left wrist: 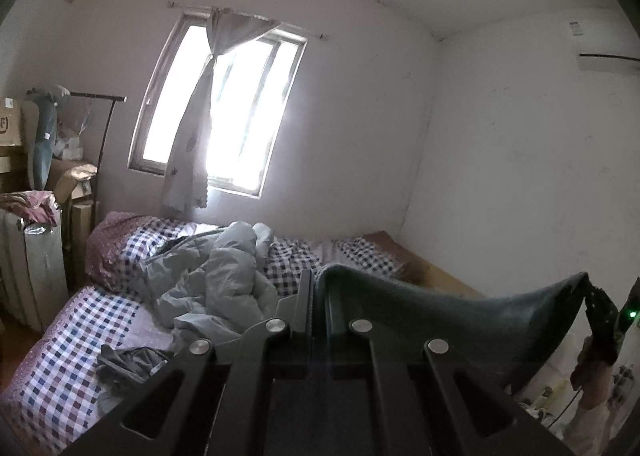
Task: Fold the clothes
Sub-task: 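Raise the dark teal garment high and spread it between both grippers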
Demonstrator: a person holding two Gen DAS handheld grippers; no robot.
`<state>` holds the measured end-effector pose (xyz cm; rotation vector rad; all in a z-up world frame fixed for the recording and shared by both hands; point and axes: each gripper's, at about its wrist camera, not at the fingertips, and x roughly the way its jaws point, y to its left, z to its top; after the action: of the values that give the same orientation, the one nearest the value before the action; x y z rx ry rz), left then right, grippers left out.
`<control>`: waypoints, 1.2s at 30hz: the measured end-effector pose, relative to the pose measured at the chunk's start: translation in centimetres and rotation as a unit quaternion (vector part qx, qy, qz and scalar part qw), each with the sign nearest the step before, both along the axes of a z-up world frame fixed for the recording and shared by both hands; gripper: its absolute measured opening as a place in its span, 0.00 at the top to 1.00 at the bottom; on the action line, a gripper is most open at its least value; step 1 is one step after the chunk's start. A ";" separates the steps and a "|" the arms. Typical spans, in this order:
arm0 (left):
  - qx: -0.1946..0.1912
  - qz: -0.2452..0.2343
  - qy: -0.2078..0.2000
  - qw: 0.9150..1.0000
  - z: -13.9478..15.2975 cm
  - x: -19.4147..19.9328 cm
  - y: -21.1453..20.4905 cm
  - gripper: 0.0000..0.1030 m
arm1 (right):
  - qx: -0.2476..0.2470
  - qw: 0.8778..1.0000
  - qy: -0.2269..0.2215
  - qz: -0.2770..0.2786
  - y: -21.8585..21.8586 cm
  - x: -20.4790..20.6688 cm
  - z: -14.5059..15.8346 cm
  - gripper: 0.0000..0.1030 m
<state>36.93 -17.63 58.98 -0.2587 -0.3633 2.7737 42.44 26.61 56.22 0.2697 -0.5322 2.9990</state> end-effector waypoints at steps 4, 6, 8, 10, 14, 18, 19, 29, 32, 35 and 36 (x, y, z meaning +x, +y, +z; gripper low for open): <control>0.011 0.003 0.027 1.000 0.8 2.2 -0.3 0.97 | 0.006 1.000 0.014 -0.001 0.2 2.6 -0.1 0.97; 0.014 0.005 0.045 0.999 1.4 3.6 -0.4 0.97 | 0.007 1.000 0.021 -0.002 0.3 3.8 0.0 0.97; 0.018 0.009 0.064 0.998 2.1 5.0 -0.6 0.97 | 0.005 1.000 0.029 0.000 0.4 5.0 0.3 0.97; 0.019 0.011 0.076 0.997 2.5 6.0 -0.7 0.97 | 0.003 0.999 0.038 0.003 0.6 6.2 0.5 0.97; 0.019 0.015 0.093 0.995 3.0 7.7 -0.8 0.97 | 0.003 0.999 0.050 0.007 0.5 7.7 0.9 0.97; 0.019 0.016 0.091 0.996 2.8 8.2 -1.1 0.97 | 0.004 0.999 0.053 0.010 0.3 8.1 1.0 0.97; 0.018 0.016 0.090 0.996 2.6 8.1 -1.1 0.97 | 0.004 0.999 0.053 0.010 0.3 8.1 1.0 0.97; 0.008 0.024 0.060 0.998 1.4 4.1 -0.9 0.97 | -0.007 0.999 0.030 0.013 0.3 5.5 0.7 0.97; 0.003 0.029 0.045 0.999 0.6 1.6 -0.7 0.97 | -0.009 1.000 0.019 0.011 0.3 4.0 0.1 0.97; -0.007 0.038 0.025 0.999 -0.4 -2.2 -0.2 0.97 | -0.013 1.000 0.001 0.006 0.5 1.5 -0.9 0.97; -0.010 0.042 0.017 0.999 -0.8 -3.7 -0.1 0.97 | -0.015 1.000 -0.006 0.004 0.6 0.5 -1.2 0.97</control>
<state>33.24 -17.71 58.14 -0.2043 -0.3457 2.8612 42.97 27.22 54.98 0.2529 -0.4886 3.0149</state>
